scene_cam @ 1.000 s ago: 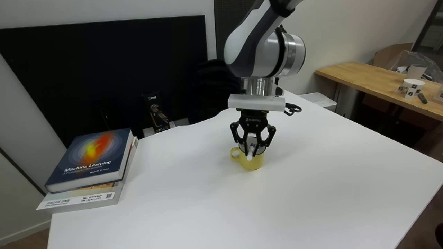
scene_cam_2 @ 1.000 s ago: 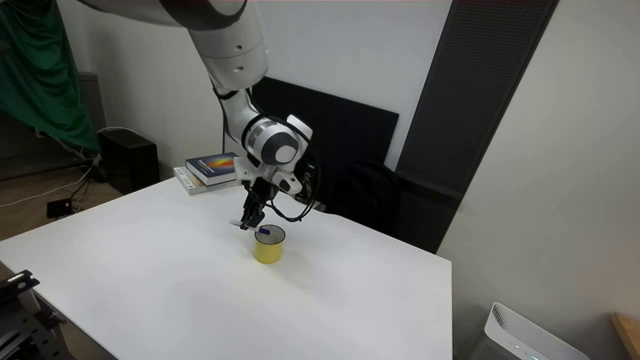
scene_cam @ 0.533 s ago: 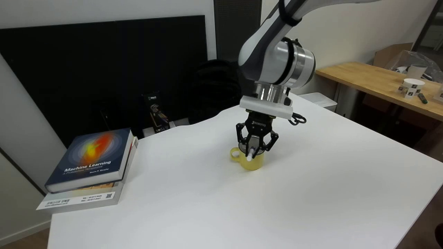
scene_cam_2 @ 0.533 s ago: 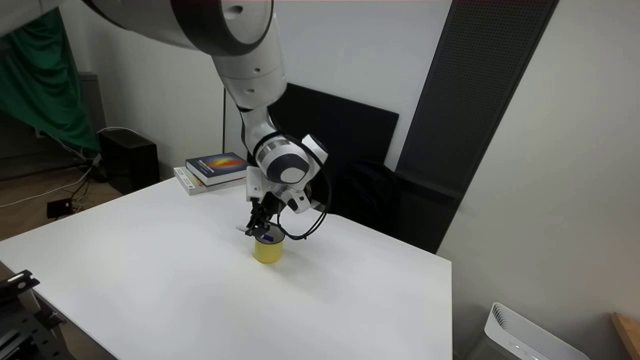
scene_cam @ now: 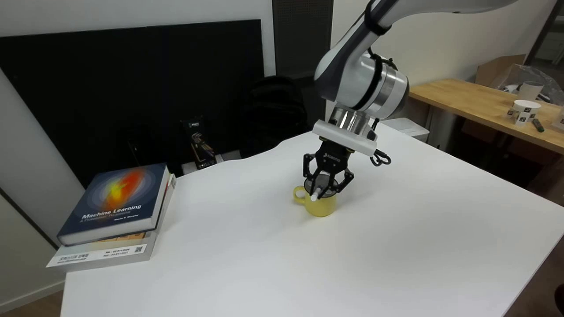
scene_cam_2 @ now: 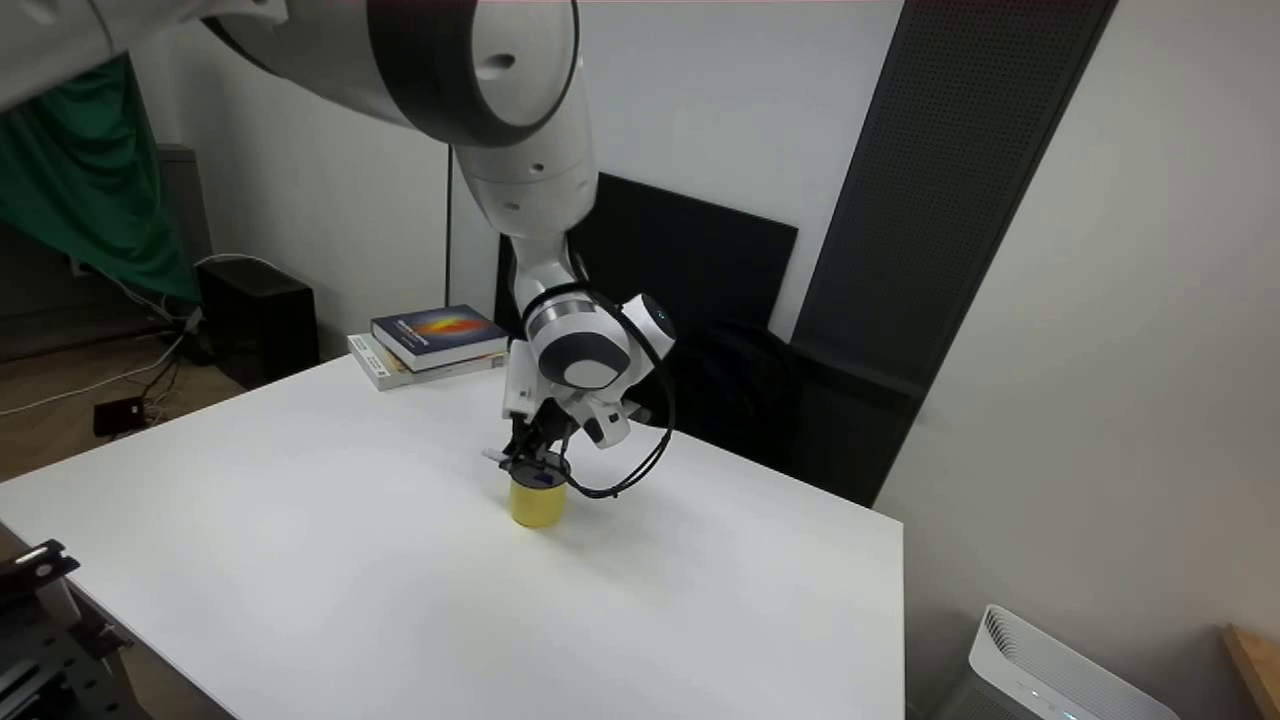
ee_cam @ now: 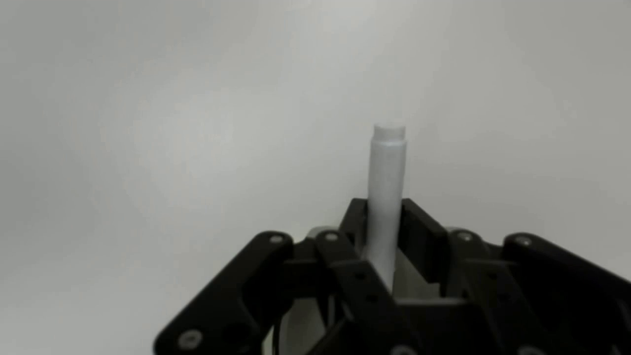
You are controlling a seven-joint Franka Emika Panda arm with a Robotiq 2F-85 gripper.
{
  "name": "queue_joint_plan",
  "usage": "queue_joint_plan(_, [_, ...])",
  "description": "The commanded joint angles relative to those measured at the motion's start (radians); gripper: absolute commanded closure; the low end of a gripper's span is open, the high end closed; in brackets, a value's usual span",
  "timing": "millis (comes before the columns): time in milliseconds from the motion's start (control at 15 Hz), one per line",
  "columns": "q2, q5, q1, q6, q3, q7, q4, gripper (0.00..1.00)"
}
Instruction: Pick up the blue marker from the table and place it inside the yellow mug
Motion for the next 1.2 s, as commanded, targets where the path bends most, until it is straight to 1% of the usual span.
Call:
queue_joint_plan(0, [0.030,0.004,0.013,0.009,-0.012,-0.020,0.030,0.52])
queue_joint_plan(333, [0.028,-0.087,0.071,-0.032,-0.043,0.003,0.044,0.19])
queue_joint_plan(467, [0.005,-0.181,0.120,-0.044,-0.062,0.010,0.036,0.05])
queue_joint_plan(533, [-0.011,-0.230,0.142,-0.050,-0.066,0.013,0.030,0.01])
queue_joint_plan(600, [-0.027,-0.267,0.159,-0.057,-0.065,0.003,0.027,0.00])
queue_joint_plan(933, [-0.099,-0.396,0.245,-0.051,-0.056,-0.025,0.012,0.00])
queue_joint_plan(1133, [-0.142,-0.490,0.310,0.013,-0.073,-0.042,-0.023,0.00])
